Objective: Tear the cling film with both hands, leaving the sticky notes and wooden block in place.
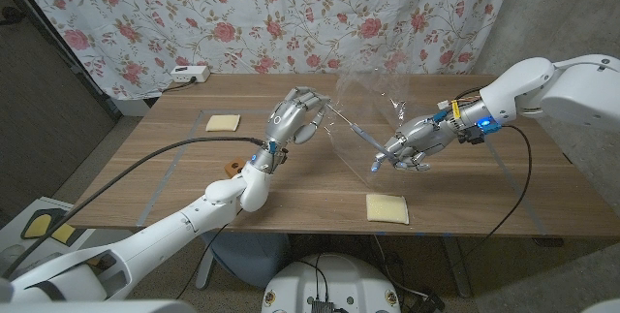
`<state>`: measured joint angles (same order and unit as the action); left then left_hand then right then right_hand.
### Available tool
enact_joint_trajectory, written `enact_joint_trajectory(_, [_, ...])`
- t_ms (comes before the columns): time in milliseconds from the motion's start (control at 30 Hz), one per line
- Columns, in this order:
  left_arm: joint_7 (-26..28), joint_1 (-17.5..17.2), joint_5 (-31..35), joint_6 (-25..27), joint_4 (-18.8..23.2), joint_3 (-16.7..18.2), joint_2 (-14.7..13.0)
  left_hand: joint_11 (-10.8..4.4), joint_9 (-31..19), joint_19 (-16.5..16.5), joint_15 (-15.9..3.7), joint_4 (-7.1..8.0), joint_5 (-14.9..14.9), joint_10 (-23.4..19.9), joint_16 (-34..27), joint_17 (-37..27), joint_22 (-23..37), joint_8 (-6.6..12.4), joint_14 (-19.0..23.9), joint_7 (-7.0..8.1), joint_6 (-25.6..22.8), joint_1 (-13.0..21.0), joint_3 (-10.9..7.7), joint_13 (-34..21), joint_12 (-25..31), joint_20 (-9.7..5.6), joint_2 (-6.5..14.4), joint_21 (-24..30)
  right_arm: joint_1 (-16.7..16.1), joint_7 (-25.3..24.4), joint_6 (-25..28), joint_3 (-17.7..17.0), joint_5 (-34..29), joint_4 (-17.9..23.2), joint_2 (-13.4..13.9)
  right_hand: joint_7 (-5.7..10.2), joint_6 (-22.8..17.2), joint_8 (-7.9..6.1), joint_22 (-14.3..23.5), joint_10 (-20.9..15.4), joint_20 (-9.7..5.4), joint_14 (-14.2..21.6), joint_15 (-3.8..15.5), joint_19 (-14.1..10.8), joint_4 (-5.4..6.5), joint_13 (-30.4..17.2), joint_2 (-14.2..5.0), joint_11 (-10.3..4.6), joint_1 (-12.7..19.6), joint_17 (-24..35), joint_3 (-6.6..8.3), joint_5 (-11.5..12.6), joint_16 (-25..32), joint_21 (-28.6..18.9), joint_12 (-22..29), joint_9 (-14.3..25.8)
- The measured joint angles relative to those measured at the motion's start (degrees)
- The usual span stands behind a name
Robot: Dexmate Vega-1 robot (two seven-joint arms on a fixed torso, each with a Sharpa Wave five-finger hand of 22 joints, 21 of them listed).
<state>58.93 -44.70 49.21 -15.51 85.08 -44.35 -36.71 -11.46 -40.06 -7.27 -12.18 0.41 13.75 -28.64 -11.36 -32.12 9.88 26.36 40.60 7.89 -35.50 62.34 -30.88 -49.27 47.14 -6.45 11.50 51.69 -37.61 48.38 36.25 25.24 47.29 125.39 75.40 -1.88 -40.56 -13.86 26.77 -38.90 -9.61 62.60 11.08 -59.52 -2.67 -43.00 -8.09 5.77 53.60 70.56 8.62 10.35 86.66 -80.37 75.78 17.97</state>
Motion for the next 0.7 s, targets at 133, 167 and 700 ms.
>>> enact_joint_trajectory(133, [0.39,-0.46,-0.55,0.74,0.00,0.45,-0.09,0.00,0.00,0.00,0.00,0.00,0.00,0.00,-0.39,0.00,0.00,0.00,0.00,-0.21,0.21,0.00,0.00,0.20,0.00,0.00,0.00,0.00,-1.18,-0.92,-0.93,-0.94,1.36,-0.40,0.17,0.00,0.00,0.22,-0.22,-0.08,0.00,0.02,0.00,0.00,0.00,-0.05,0.00,-0.09,0.00,0.00,0.00,0.00,0.00,0.00,0.00,0.26])
enact_joint_trajectory(167, [0.45,-0.51,-0.65,0.86,0.00,0.49,-0.10,0.00,0.00,0.00,0.00,0.00,0.00,0.00,-0.39,0.00,0.00,0.00,0.00,-0.21,0.21,0.00,0.00,0.20,0.00,0.00,0.00,0.00,-1.40,-1.03,-1.05,-1.10,1.52,-0.45,0.22,0.00,0.00,0.22,-0.22,-0.09,-0.01,0.12,0.09,-0.02,0.00,0.00,0.24,-0.09,-0.24,0.00,0.00,0.00,0.00,0.00,0.00,0.27])
enact_joint_trajectory(700, [2.81,-2.33,-3.24,2.40,-1.17,2.31,-0.36,0.00,0.52,0.21,0.00,0.24,0.00,0.00,-0.39,-0.01,0.00,-0.30,0.00,0.20,2.25,0.00,-0.25,0.73,0.33,0.64,0.00,-0.43,-5.44,-4.90,-4.34,-4.23,6.45,-0.79,0.13,-0.08,-0.09,0.56,-0.85,-0.69,-0.22,0.59,0.15,-0.22,0.55,0.19,1.04,-0.08,-2.58,0.01,-0.56,0.00,0.00,-0.83,-0.01,0.53])
